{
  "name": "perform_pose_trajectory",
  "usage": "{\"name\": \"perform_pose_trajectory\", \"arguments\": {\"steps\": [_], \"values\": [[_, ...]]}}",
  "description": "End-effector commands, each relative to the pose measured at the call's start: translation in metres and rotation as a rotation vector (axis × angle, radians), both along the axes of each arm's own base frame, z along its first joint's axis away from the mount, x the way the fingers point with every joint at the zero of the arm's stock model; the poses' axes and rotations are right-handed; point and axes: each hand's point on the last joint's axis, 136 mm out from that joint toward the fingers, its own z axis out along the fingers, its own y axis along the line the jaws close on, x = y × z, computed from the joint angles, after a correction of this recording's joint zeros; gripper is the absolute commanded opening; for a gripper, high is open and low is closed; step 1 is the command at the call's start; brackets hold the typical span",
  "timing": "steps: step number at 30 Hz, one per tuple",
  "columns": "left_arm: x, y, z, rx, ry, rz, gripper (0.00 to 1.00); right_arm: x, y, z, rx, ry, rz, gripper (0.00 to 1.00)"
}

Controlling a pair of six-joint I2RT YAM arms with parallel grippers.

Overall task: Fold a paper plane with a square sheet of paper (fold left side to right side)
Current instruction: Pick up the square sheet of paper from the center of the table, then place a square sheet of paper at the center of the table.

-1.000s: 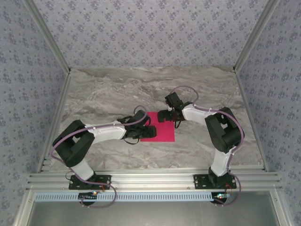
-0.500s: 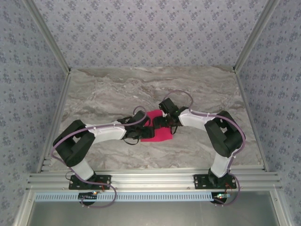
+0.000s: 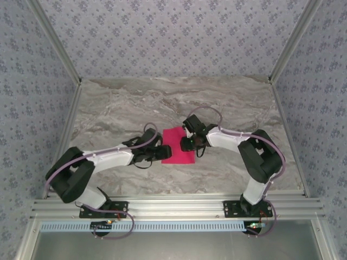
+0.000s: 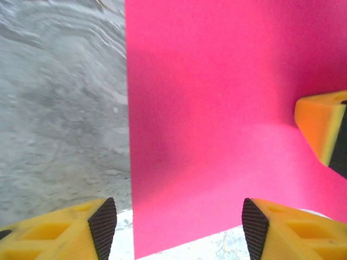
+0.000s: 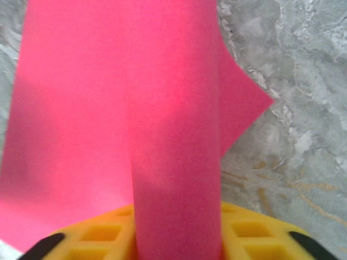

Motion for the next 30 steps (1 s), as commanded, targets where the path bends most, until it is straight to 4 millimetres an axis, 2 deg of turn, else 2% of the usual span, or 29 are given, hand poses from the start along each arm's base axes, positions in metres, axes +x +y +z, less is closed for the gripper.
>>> {"name": "perform_pose_trajectory", "arguments": {"steps": [1, 5, 8, 13, 17, 20, 23, 27, 30], "values": [[0.007, 0.003, 0.030, -0.114, -0.072, 0.001, 0.66, -0.006, 0.009, 0.024, 0.139, 0.004, 0.017, 0.27], [0.010, 0.018, 0.050, -0.200, -0.130, 0.016, 0.68, -0.007, 0.014, 0.051, 0.312, -0.008, 0.022, 0.22], [0.011, 0.026, 0.072, -0.292, -0.189, 0.013, 0.70, -0.009, 0.016, 0.080, 0.444, -0.038, 0.055, 0.22], [0.004, 0.026, 0.131, -0.457, -0.350, -0.071, 0.78, -0.026, 0.015, 0.137, 0.643, -0.071, 0.163, 0.21], [-0.013, 0.023, 0.183, -0.560, -0.492, -0.174, 0.87, -0.047, 0.013, 0.187, 0.752, -0.113, 0.255, 0.22], [-0.024, 0.023, 0.211, -0.612, -0.567, -0.223, 0.91, -0.064, 0.013, 0.221, 0.816, -0.146, 0.314, 0.22], [-0.031, 0.022, 0.229, -0.643, -0.607, -0.257, 0.95, -0.080, 0.013, 0.254, 0.871, -0.188, 0.367, 0.22], [-0.035, 0.018, 0.242, -0.679, -0.629, -0.293, 0.96, -0.104, 0.016, 0.293, 0.927, -0.248, 0.454, 0.22], [-0.041, 0.014, 0.255, -0.727, -0.658, -0.334, 0.98, -0.110, 0.017, 0.307, 0.939, -0.271, 0.470, 0.22]]}}
